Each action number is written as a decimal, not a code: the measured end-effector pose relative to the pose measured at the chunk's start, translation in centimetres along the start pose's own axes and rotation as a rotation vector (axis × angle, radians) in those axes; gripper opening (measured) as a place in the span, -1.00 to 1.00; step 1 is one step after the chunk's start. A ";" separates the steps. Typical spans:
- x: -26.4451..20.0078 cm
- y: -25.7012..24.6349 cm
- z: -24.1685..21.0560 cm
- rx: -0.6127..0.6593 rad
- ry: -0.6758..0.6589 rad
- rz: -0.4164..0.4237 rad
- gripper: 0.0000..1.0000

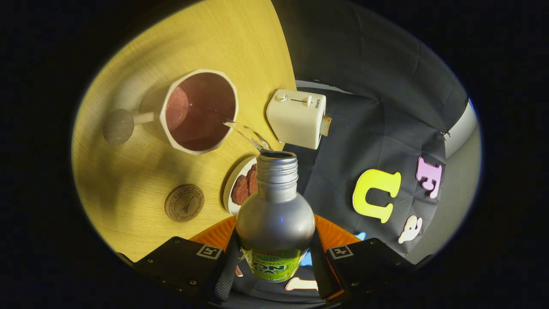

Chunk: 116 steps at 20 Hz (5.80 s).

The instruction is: Take the bottle from table, then pour the juice into the cup, finally place the bottle on the coaster

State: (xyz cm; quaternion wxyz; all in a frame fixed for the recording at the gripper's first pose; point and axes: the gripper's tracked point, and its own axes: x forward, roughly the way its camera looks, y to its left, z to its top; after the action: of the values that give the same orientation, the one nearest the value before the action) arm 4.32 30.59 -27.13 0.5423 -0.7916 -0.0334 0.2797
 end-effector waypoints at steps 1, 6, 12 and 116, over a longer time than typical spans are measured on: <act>-0.1 -0.1 0.0 -0.001 -0.001 -0.001 0.49; -0.2 -0.7 0.0 -0.006 -0.002 -0.005 0.49; -0.2 -1.5 -0.3 -0.030 -0.005 -0.014 0.49; 0.7 1.5 2.8 0.147 -0.131 0.118 0.50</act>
State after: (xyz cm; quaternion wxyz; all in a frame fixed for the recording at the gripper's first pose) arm 3.19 32.58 -29.43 0.5782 -0.7302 -0.0014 0.3640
